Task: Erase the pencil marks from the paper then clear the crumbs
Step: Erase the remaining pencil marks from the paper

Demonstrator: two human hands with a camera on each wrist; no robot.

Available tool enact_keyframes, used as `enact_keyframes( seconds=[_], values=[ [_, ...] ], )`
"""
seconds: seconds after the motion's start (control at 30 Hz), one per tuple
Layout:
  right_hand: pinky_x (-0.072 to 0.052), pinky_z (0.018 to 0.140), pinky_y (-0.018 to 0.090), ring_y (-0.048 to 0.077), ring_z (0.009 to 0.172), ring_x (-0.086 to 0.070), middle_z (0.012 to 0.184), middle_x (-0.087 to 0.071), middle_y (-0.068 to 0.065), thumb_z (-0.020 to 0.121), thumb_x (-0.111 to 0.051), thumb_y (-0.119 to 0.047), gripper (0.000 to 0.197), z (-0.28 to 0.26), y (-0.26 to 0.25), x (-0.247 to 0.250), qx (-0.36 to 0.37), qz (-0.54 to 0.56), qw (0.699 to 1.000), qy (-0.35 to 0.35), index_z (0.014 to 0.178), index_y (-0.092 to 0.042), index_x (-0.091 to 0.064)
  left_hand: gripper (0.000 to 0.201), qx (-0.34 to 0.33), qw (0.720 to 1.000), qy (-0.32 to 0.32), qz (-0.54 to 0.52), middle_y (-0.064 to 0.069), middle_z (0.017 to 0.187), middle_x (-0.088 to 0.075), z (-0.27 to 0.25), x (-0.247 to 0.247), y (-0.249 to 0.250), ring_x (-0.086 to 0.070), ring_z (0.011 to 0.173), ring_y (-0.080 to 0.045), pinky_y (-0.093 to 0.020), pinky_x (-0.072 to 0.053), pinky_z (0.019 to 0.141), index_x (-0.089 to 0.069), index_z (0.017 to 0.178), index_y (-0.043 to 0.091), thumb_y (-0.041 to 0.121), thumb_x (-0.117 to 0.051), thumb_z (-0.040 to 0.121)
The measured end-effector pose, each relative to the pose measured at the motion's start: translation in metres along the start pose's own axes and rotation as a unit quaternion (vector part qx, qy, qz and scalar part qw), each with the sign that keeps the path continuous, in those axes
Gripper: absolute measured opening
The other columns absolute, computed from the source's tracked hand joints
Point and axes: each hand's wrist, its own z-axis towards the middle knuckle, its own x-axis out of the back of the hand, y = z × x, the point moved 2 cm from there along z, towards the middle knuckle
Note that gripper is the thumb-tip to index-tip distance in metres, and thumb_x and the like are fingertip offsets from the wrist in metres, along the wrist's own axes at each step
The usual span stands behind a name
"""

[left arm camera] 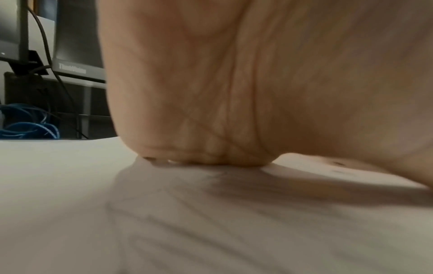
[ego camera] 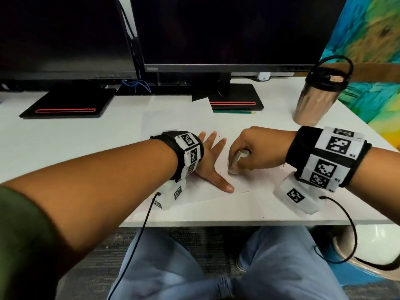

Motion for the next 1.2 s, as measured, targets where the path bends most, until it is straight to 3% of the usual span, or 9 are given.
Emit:
enact_keyframes(
  seconds=[0.1,0.2,0.3,0.4,0.53,0.7,0.97,1.1,1.2],
  values=[
    [-0.049,0.067,0.024,-0.003,0.071,-0.06,0.078,-0.068,-0.018,0.083,-0.067,-0.031,0.008,0.002,0.003,0.021,0.015,-0.035,0.994,0.103,0.089,-0.03,-0.073,0.143,-0.007,1.0,0.02,-0.012,-0.002,0.158,0.037,-0.014,0.006,-0.017,0.033,0.145,-0.032,-0.053,0.015,0.114,0.03,0.151,0.029,0.097,-0.052,0.055],
    [-0.038,0.063,0.012,-0.011,0.068,-0.055,0.075,-0.059,-0.027,0.088,-0.063,-0.026,0.01,0.007,-0.003,0.03,0.032,-0.069,0.993,0.095,0.094,-0.03,-0.07,0.132,-0.003,0.999,0.033,0.009,-0.002,0.158,0.035,-0.032,0.01,-0.03,0.033,0.145,-0.027,-0.04,0.017,0.111,0.026,0.154,0.023,0.087,-0.053,0.07],
    [-0.046,0.074,0.022,0.003,0.079,-0.056,0.091,-0.066,-0.017,0.091,-0.059,-0.024,0.014,0.023,-0.01,0.022,0.037,-0.085,0.993,0.073,0.1,-0.026,-0.069,0.131,-0.006,0.999,0.041,0.013,-0.005,0.16,0.032,-0.03,0.003,-0.033,0.031,0.146,-0.028,-0.039,0.019,0.108,0.024,0.154,0.024,0.087,-0.054,0.07],
    [-0.051,0.081,0.033,0.013,0.087,-0.059,0.095,-0.068,-0.007,0.089,-0.06,-0.03,0.014,0.039,-0.013,0.009,0.011,-0.072,0.996,0.053,0.099,-0.025,-0.068,0.135,-0.002,1.0,0.028,-0.001,-0.004,0.16,0.033,-0.013,-0.007,-0.031,0.03,0.146,-0.033,-0.052,0.016,0.114,0.028,0.152,0.029,0.09,-0.056,0.065],
    [-0.049,0.074,0.032,0.02,0.086,-0.059,0.094,-0.066,0.002,0.092,-0.053,-0.025,0.017,0.049,-0.013,-0.005,-0.028,-0.076,0.994,0.067,0.101,-0.017,-0.064,0.135,0.012,1.0,0.017,0.001,-0.005,0.158,0.036,-0.005,-0.009,-0.025,0.027,0.147,-0.037,-0.062,0.005,0.116,0.03,0.15,0.032,0.091,-0.056,0.064],
    [-0.054,0.077,0.034,0.013,0.081,-0.063,0.087,-0.069,-0.005,0.089,-0.06,-0.027,0.011,0.048,-0.015,-0.013,0.01,-0.019,0.999,0.031,0.095,-0.02,-0.067,0.134,0.027,0.999,0.017,0.01,-0.007,0.159,0.034,-0.001,-0.008,-0.025,0.024,0.148,-0.038,-0.063,0.0,0.117,0.023,0.152,0.036,0.094,-0.055,0.06],
    [-0.055,0.075,0.036,0.016,0.081,-0.067,0.084,-0.072,-0.002,0.086,-0.062,-0.024,0.013,0.051,-0.007,-0.017,0.011,0.022,0.998,0.063,0.094,-0.018,-0.07,0.136,0.034,0.999,0.027,0.028,-0.01,0.16,0.032,0.0,-0.004,-0.023,0.018,0.149,-0.041,-0.061,-0.003,0.118,0.026,0.151,0.037,0.095,-0.054,0.057],
    [-0.051,0.071,0.032,0.021,0.083,-0.065,0.083,-0.069,-0.001,0.088,-0.062,-0.026,0.011,0.052,0.001,-0.009,-0.008,-0.012,0.992,0.122,0.09,-0.017,-0.069,0.137,0.031,0.999,0.031,0.023,-0.008,0.16,0.032,-0.003,-0.003,-0.021,0.016,0.15,-0.04,-0.062,-0.003,0.117,0.031,0.148,0.038,0.093,-0.056,0.057],
    [-0.055,0.073,0.031,0.012,0.078,-0.069,0.081,-0.073,-0.004,0.087,-0.064,-0.023,0.005,0.048,-0.004,-0.017,0.028,0.039,0.997,0.055,0.087,-0.022,-0.069,0.139,0.036,0.998,0.028,0.034,-0.009,0.159,0.033,-0.001,-0.003,-0.023,0.01,0.151,-0.041,-0.061,-0.009,0.118,0.031,0.148,0.038,0.096,-0.055,0.055]
  ],
)
